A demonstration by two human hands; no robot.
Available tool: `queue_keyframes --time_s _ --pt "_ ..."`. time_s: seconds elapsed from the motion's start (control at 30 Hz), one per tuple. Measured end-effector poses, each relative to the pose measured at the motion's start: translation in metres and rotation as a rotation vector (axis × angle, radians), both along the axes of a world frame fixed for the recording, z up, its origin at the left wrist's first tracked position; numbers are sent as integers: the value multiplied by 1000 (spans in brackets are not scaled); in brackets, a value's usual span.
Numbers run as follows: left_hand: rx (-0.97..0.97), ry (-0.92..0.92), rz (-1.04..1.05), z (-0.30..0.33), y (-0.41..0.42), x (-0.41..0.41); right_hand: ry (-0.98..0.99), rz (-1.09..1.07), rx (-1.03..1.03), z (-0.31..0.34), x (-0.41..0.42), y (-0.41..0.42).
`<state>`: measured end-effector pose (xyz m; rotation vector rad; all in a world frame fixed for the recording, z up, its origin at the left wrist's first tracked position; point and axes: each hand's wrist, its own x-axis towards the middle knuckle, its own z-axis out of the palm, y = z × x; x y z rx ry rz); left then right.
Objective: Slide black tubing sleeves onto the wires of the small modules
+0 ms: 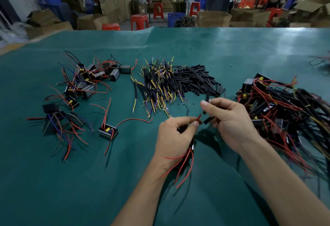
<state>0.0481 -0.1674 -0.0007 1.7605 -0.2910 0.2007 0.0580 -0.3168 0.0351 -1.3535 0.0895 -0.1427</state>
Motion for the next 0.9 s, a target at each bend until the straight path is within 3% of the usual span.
queue_keyframes --time_s 0.9 --pt "-13 -10 18 -3 0 2 79 -13 -62 -2 -2 1"
